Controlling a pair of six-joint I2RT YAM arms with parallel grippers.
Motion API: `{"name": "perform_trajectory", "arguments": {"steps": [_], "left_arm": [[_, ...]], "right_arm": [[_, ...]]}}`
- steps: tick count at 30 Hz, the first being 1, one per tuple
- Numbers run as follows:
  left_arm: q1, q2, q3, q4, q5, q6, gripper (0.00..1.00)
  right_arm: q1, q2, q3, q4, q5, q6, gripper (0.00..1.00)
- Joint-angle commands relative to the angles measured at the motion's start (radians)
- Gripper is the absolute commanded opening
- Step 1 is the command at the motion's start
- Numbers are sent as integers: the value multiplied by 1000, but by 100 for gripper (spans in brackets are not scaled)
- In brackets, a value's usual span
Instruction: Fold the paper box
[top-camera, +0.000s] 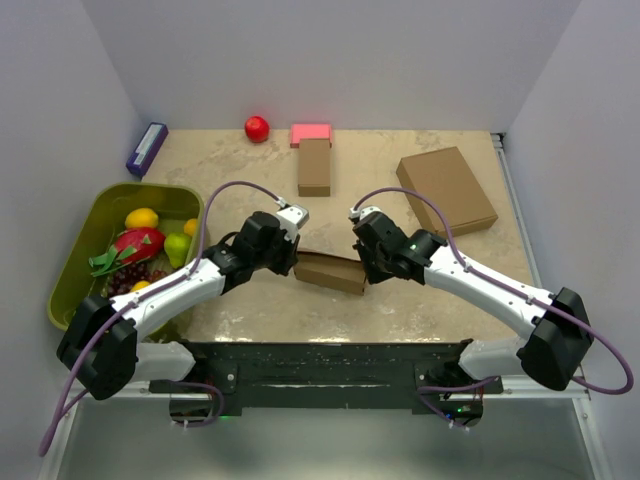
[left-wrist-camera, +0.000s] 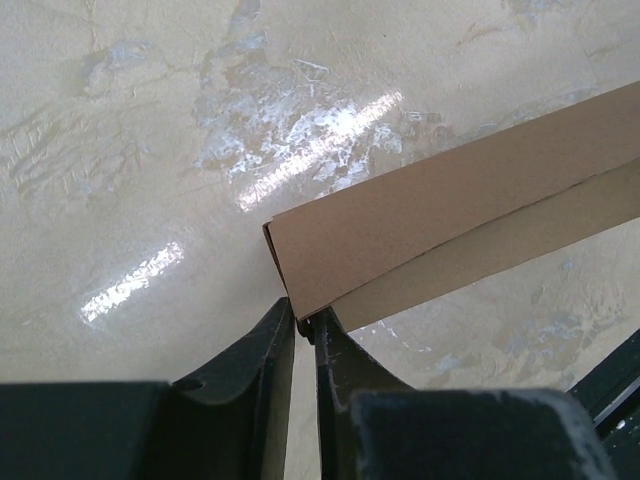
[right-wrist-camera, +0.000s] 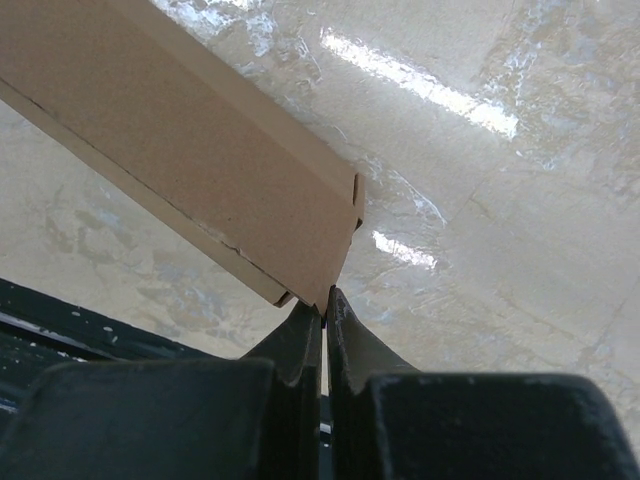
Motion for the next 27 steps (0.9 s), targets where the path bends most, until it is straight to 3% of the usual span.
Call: {"name": "perform_trajectory", "arguments": {"steps": [1, 13, 27], "left_arm": [[-17, -5, -13, -27, 80, -21, 23], [26, -60, -34, 9, 83, -41, 40], [61, -19, -31, 23, 126, -44, 31]], "right_arm": [[2, -9, -7, 71, -32, -59, 0], [2, -10, -23, 78, -47, -91, 0], [4, -15, -25, 91, -76, -98, 0]]}}
